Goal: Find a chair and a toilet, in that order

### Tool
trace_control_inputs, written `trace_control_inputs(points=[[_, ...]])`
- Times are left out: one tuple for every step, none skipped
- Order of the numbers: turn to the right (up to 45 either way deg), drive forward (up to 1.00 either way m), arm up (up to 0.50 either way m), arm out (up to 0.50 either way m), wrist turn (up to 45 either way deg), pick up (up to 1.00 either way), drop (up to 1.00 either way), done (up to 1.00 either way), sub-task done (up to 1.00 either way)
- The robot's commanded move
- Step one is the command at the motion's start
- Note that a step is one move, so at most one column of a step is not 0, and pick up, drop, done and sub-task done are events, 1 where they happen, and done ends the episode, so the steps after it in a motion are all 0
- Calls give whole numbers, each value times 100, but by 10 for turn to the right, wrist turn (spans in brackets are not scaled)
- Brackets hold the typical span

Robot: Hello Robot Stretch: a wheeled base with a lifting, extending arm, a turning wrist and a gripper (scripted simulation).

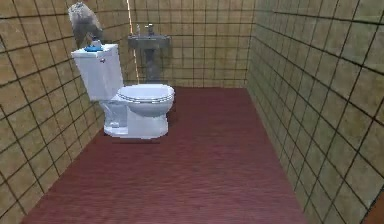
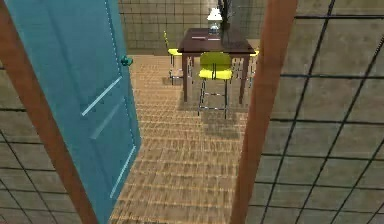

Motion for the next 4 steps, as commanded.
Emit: trace_control_inputs(points=[[0, 100, 0, 0, 0, 0, 0, 0, 0], [0, 45, 0, 0, 0, 0, 0, 0, 0], [-390, 0, 0, 0, 0, 0, 0, 0, 0], [0, 0, 0, 0, 0, 0, 0, 100, 0]])
